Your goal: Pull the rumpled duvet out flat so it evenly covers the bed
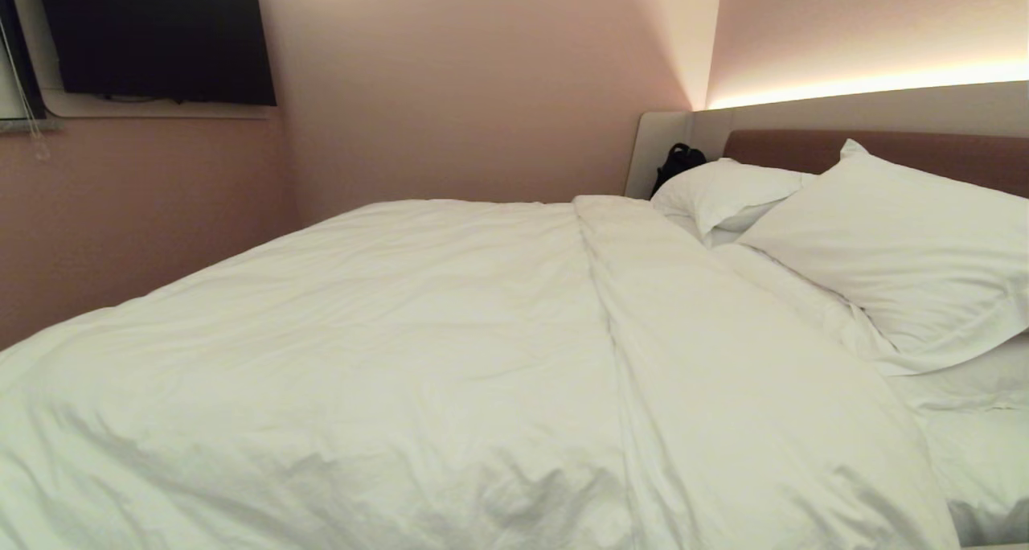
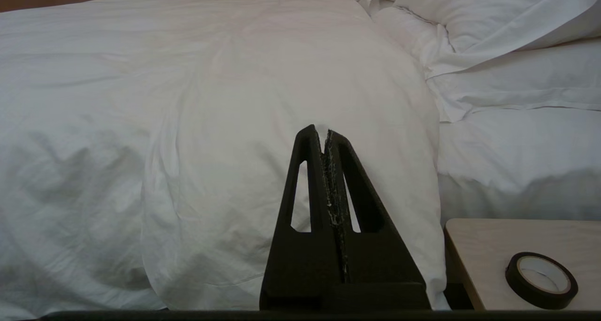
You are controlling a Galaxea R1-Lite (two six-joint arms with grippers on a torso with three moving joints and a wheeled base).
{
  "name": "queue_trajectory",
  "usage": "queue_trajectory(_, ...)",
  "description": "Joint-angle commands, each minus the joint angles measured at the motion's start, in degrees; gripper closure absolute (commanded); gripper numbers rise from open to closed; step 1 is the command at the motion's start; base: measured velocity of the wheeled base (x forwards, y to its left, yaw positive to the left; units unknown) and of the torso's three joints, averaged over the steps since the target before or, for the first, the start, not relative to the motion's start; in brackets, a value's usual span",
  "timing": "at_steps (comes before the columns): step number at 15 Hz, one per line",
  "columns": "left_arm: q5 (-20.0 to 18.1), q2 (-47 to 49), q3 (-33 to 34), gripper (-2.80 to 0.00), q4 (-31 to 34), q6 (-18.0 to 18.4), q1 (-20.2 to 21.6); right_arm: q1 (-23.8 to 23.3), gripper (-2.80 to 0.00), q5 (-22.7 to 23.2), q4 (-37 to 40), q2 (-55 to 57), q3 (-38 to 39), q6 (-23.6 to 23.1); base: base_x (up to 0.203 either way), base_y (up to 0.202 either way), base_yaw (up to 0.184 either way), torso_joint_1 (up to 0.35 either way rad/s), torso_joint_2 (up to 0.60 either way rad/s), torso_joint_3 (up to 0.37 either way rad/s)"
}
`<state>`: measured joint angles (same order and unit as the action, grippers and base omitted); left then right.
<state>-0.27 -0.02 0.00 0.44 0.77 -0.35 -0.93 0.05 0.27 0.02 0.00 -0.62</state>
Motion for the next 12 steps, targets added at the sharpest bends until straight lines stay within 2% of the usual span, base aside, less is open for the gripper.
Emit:
queue_trajectory(1, 0.0, 0.0, 0.0, 0.0, 0.0, 0.0, 0.0, 0.0, 0.0, 0.0, 0.0, 0.0, 0.0, 0.0, 0.0, 0.0, 0.0, 0.0, 0.0, 0.0)
queue_trajectory(12, -0.1, 0.0, 0.0, 0.0, 0.0, 0.0, 0.0, 0.0, 0.0, 0.0, 0.0, 0.0, 0.0, 0.0, 0.0, 0.0, 0.0, 0.0, 0.0, 0.0)
